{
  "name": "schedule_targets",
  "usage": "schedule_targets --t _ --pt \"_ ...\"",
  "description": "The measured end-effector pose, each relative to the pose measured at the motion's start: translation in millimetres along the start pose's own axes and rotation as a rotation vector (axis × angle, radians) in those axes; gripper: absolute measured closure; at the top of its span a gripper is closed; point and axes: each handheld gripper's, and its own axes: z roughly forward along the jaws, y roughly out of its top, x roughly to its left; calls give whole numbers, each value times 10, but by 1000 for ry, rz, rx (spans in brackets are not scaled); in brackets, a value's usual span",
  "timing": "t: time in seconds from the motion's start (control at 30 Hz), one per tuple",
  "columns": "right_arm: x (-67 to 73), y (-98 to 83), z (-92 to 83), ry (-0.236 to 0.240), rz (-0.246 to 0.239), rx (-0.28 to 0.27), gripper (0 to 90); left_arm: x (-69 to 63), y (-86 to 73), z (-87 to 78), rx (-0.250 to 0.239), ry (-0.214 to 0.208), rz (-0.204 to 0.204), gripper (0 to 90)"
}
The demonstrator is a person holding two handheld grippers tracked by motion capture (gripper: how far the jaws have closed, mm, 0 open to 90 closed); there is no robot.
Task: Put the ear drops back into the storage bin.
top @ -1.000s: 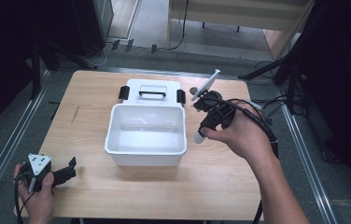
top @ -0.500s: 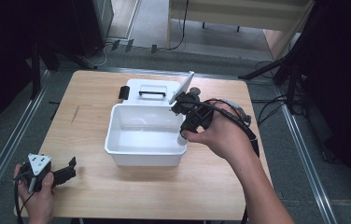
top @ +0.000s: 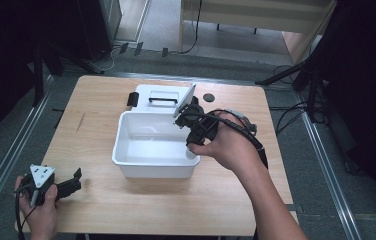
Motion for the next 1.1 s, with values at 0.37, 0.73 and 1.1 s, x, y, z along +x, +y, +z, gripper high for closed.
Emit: schedule_targets --t 0.37,0.73,1.1 --pt "37 10 107 10 -20 19 728 -1 1 -1 2 0 2 0" --pt "44 42 277 31 -41 51 728 -1 1 -1 1 0 2 0" --pt "22 81 524 28 -66 104 728 -1 1 -1 1 0 3 0"
